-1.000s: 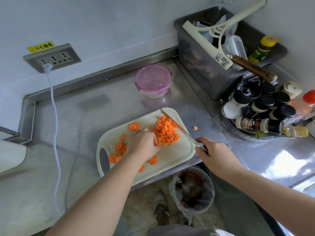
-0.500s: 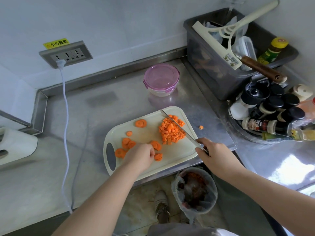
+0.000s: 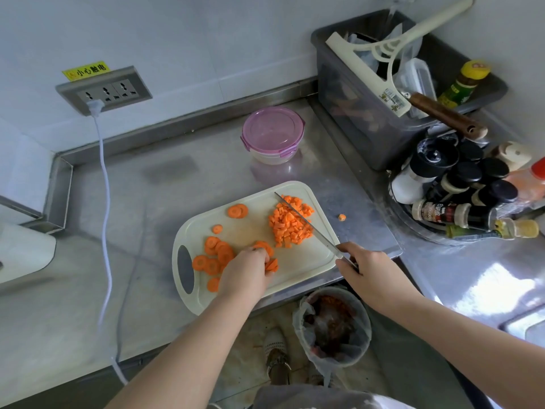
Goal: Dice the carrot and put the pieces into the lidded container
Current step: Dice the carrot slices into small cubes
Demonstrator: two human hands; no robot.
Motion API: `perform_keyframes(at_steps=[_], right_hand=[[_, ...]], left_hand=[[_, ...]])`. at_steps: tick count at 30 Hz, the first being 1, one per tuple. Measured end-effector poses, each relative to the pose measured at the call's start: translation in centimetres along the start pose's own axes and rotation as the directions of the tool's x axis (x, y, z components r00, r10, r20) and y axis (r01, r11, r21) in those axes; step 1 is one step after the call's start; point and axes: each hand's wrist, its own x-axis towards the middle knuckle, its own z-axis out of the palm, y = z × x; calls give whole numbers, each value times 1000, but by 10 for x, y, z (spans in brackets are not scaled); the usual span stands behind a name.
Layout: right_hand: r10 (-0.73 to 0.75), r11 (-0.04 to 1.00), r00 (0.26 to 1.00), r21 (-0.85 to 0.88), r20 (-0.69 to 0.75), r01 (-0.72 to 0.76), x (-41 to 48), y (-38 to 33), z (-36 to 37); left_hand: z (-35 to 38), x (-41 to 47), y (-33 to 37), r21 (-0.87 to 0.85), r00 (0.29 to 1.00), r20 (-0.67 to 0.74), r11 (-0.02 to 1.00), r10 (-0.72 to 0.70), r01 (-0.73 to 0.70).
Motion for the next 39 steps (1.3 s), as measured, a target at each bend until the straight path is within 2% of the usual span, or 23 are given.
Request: perform_keyframes(at_steps=[10,15,21,26,35,39], right_hand=[[-16,1000,999,-15,39,17,-3,3,-3],[-38,996,996,-83,79,44,-14,14,-4],[-12,989,987,-142,163,36,-32,28,-6],[-2,988,985,-151,175,29,-39,39,-7],[-7,987,980,-154,199,38,-40,41,-3],[-22,987,979,-150,203,53,-40,40,-2]], left_hand=[[14,3,30,-89,992,-107,994,-68,58],[19,2,32,-217,983,-141,972,-120,88],[21,1,37,-171,981,-157,982,-111,83],[22,4,46,-128,975,-178,985,-133,112],[27,0,41,-284,964,-177,948,-197,142],[26,-1,37,-290,964,-151,942,-220,170]])
